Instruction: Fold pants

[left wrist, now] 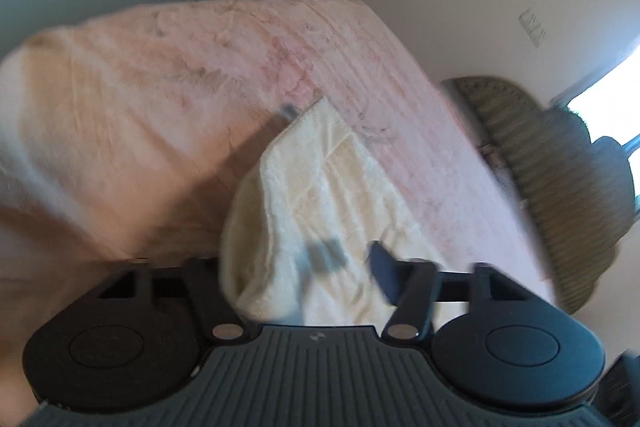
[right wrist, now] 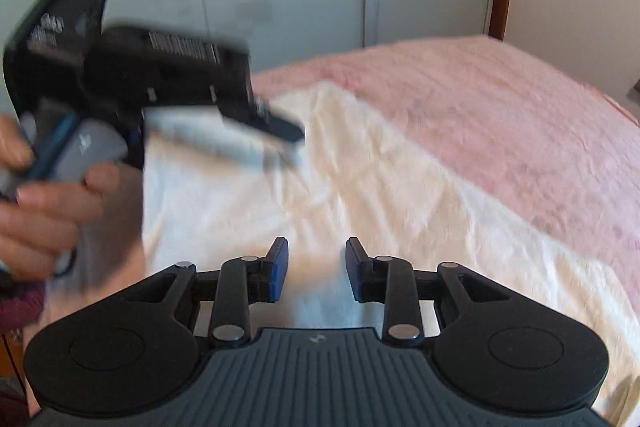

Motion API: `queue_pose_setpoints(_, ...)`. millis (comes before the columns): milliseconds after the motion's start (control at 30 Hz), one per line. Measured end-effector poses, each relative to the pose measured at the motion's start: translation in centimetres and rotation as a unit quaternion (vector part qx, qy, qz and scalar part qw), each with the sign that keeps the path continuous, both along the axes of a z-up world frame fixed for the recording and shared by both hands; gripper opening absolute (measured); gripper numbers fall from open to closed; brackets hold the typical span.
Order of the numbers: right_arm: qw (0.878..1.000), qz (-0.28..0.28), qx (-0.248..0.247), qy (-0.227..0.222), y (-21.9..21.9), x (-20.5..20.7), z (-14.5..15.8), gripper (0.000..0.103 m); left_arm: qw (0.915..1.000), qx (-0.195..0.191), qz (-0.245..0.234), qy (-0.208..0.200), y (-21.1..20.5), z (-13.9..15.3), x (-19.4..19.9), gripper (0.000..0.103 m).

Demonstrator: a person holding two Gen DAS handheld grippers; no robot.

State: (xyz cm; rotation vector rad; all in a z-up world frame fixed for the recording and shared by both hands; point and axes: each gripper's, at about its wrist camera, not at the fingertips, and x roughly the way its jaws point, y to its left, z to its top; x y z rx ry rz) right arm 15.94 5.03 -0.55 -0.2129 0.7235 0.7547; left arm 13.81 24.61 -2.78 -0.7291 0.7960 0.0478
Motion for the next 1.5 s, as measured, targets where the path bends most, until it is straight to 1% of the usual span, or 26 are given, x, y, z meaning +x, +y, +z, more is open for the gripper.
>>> queue_pose_setpoints(33,1.0,-0.002,0.0,-0.004,0.5,0.6,0.2,0.038,0.9996,0.029,0.001,0.006,-0.4,0.2,0.0,0.033)
queue_pose_setpoints(67,1.0,0.0,-0.004,-0.008,0.9,0.8,0.1,0.048,0.9988,0.048,0.002,0.005,-0.7,0.5,-0.2,0.021)
queue_pose_setpoints(100,1.0,0.004,-0.007,-0.01,1.4,1.1,-0.2,0.053,0.9982,0.06,0.003,0.001,-1.0,0.8,-0.5,0.018)
queue_pose_setpoints(167,1.0,0.009,-0.005,-0.002,2.2,2.1,-1.1,0.053,0.9967,0.08,0.001,-0.014,-1.8,2.1,-1.3,0.014)
queue_pose_setpoints(200,1.0,0.006,0.004,-0.001,2.4,2.4,-1.2,0.053,0.9953,0.094,-0.001,-0.024,-2.4,3.1,-1.9,0.014)
queue_pose_setpoints(233,1.0,0.002,0.018,-0.005,1.6,1.6,-1.0,0.053,0.9935,0.108,-0.004,-0.035,-3.0,3.9,-2.4,0.014)
queue_pose_setpoints(300,0.999,0.013,0.038,-0.019,0.9,0.7,-0.3,0.053,0.9891,0.135,-0.014,-0.057,-4.6,5.8,-3.2,0.013)
queue_pose_setpoints(433,0.996,0.025,0.069,-0.053,-1.1,0.1,1.4,0.053,0.9796,0.164,-0.049,-0.104,-9.1,9.2,-4.4,0.014)
queue_pose_setpoints(533,0.992,0.017,0.109,-0.06,-3.9,-0.2,2.6,0.053,0.9688,0.194,-0.077,-0.134,-13.3,11.0,-5.3,0.013)
queue_pose_setpoints(667,0.986,0.001,0.135,-0.102,-9.0,-2.2,4.3,0.053,0.9574,0.203,-0.126,-0.162,-18.6,12.8,-5.9,0.016)
queue_pose_setpoints(767,0.981,-0.025,0.157,-0.114,-13.4,-3.6,5.1,0.053,0.9489,0.2,-0.166,-0.179,-22.8,13.6,-6.1,0.018)
queue_pose_setpoints(867,0.977,-0.052,0.167,-0.124,-17.7,-5.0,5.4,0.053,0.9397,0.195,-0.21,-0.187,-27.1,13.6,-6.1,0.019)
queue_pose_setpoints(967,0.976,-0.075,0.149,-0.138,-21.4,-6.3,5.3,0.054,0.9309,0.193,-0.249,-0.185,-31.0,13.0,-6.0,0.021)
queue_pose_setpoints(1100,0.977,-0.104,0.119,-0.141,-25.5,-8.3,4.7,0.054,0.9182,0.197,-0.291,-0.182,-36.3,11.1,-6.0,0.022)
queue_pose_setpoints(1167,0.977,-0.118,0.113,-0.139,-27.3,-9.0,4.1,0.054,0.9102,0.2,-0.312,-0.185,-38.5,10.2,-6.1,0.023)
queue_pose_setpoints(1267,0.976,-0.138,0.105,-0.132,-29.9,-10.0,3.4,0.054,0.9008,0.201,-0.338,-0.185,-41.5,8.7,-6.5,0.023)
queue_pose_setpoints(1433,0.977,-0.162,0.077,-0.119,-32.6,-10.9,2.4,0.054,0.8923,0.198,-0.365,-0.176,-45.3,6.5,-6.5,0.023)
queue_pose_setpoints(1500,0.977,-0.17,0.069,-0.11,-33.2,-11.1,1.7,0.054,0.8898,0.2,-0.373,-0.17,-46.4,5.7,-6.4,0.026)
